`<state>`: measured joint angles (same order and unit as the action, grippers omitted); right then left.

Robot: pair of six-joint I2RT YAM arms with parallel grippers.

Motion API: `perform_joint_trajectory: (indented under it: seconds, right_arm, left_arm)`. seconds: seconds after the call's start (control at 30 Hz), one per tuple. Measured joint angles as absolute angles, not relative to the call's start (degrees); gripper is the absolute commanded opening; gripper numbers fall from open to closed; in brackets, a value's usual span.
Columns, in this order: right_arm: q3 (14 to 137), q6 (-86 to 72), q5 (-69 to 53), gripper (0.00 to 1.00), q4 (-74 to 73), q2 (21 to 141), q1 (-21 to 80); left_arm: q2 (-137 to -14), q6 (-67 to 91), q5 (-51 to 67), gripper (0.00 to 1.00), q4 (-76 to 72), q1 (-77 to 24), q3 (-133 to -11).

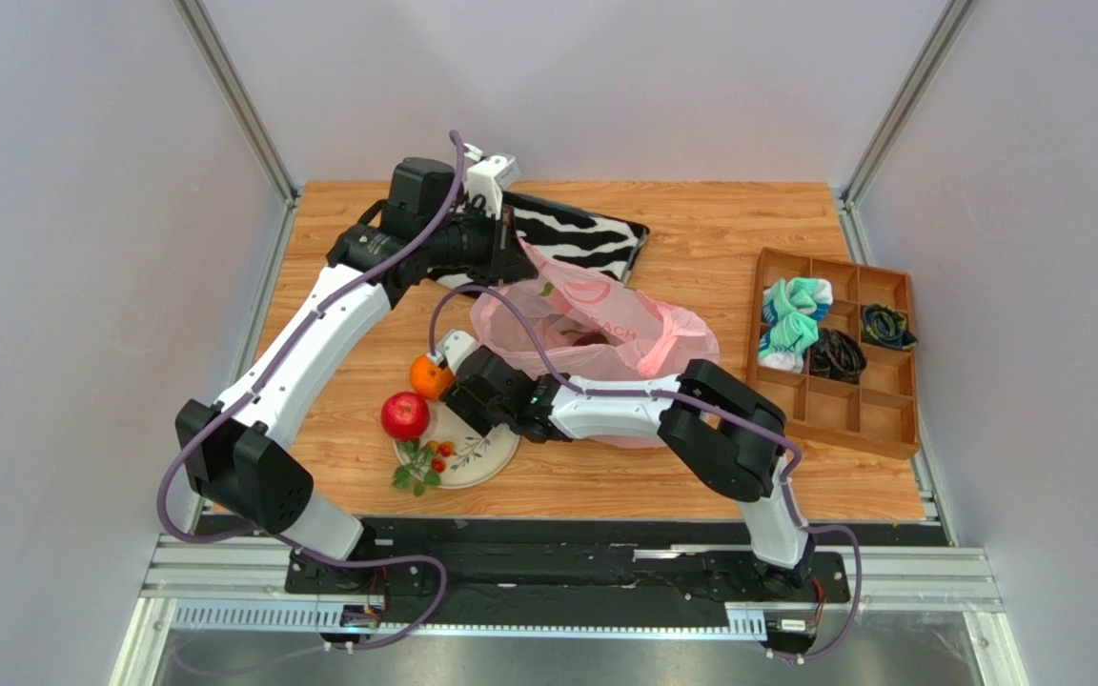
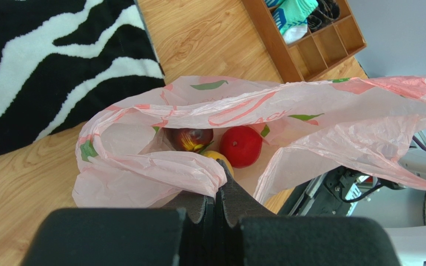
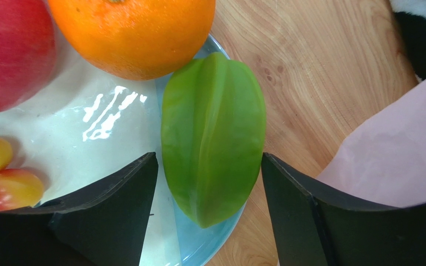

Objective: Place the fruits into the plastic bag

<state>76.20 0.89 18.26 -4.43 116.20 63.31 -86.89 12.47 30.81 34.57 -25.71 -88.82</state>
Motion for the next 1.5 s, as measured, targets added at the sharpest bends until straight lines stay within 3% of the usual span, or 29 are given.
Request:
perform_joint_trajectory:
  seconds: [0.23, 0.43, 0.73, 1.2, 1.5]
  right_arm:
    - [76.2, 0.7, 17.5, 0.64, -3.6, 117.1, 63.1]
    - [76.2, 0.6, 17.5, 0.50, -3.6, 117.2, 63.1]
    - [74.4, 0.7, 18.2, 0.43, -3.0, 116.0, 63.1]
    - [62.1, 0.7, 17.6, 0.35, -4.9, 100.0, 72.0]
    - [56.5, 1.0, 18.0, 0.35, -7.3, 79.6, 74.4]
  left_arm:
    - [-86.9, 12.5, 30.9, 0.00, 34.6, -25.7, -88.8]
    - [-86.9, 12.5, 31.0, 0.00, 34.5, -25.7, -88.8]
    - [-86.9, 12.5, 31.0, 0.00, 34.6, -25.7, -88.8]
    - [-86.9, 12.5, 30.9, 0.00, 34.6, -25.7, -88.8]
    - [-86.9, 12.4, 30.3, 0.00, 34.7, -25.7, -88.8]
